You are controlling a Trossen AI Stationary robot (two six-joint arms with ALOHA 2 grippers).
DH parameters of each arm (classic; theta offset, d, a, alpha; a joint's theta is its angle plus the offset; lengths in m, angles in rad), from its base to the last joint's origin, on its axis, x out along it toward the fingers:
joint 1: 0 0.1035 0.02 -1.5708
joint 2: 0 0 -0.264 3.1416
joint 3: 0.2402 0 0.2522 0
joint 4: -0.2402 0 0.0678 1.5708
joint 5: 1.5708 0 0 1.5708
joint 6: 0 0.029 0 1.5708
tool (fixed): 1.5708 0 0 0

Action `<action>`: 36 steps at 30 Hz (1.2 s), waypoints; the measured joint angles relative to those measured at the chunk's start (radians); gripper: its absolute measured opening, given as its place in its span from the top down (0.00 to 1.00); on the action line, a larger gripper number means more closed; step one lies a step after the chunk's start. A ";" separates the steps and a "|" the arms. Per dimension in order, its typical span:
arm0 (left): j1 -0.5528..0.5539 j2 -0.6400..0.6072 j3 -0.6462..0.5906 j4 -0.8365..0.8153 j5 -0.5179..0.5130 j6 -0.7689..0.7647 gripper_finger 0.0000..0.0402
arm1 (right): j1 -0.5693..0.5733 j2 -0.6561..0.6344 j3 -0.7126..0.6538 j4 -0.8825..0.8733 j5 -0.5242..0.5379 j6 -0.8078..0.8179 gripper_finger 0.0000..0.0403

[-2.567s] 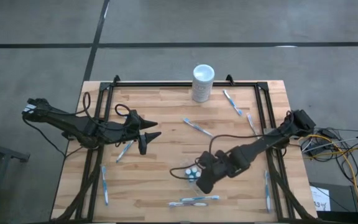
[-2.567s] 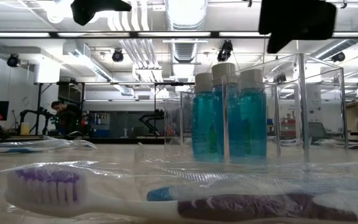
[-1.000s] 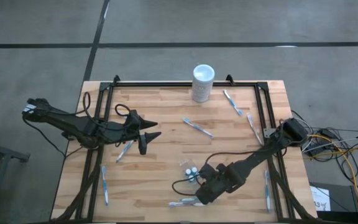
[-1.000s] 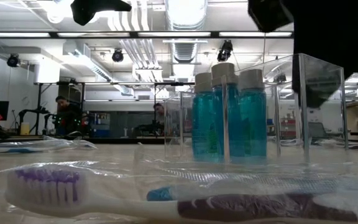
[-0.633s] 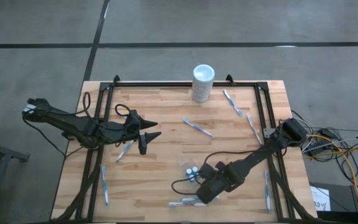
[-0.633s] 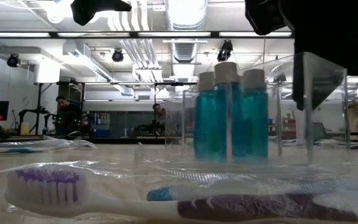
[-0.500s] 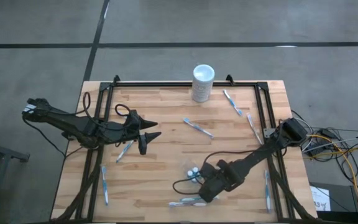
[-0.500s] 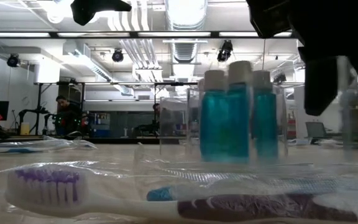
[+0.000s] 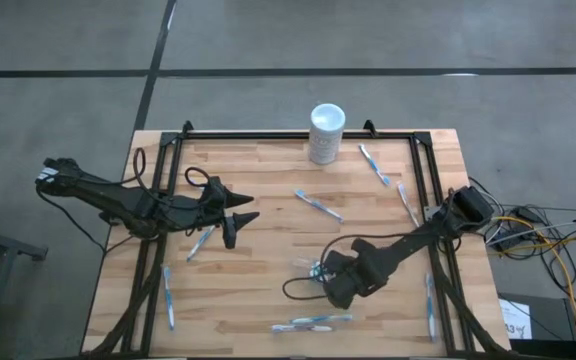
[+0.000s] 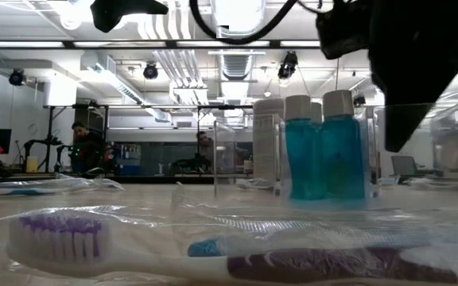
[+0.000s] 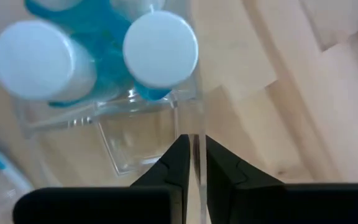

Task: Pick & Place toothbrushing station
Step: Adjust the transparent organizer on the table, then put the blue toothbrush into the transparent organizer

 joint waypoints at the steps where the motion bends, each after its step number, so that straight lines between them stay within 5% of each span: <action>1: 0.000 0.000 0.000 0.000 0.000 0.000 0.43 | -0.008 0.000 0.000 -0.001 0.004 -0.014 0.93; 14: 0.000 0.000 0.000 0.000 0.000 0.000 0.43 | -0.131 -0.002 0.000 -0.006 0.025 -0.155 0.93; 24: 0.000 0.000 0.000 0.000 0.000 0.000 0.43 | -0.114 -0.046 0.036 -0.034 0.144 -0.130 0.93; 36: 0.000 0.000 0.000 -0.007 0.000 0.000 0.43 | -0.110 -0.102 0.071 -0.111 0.151 -0.089 0.84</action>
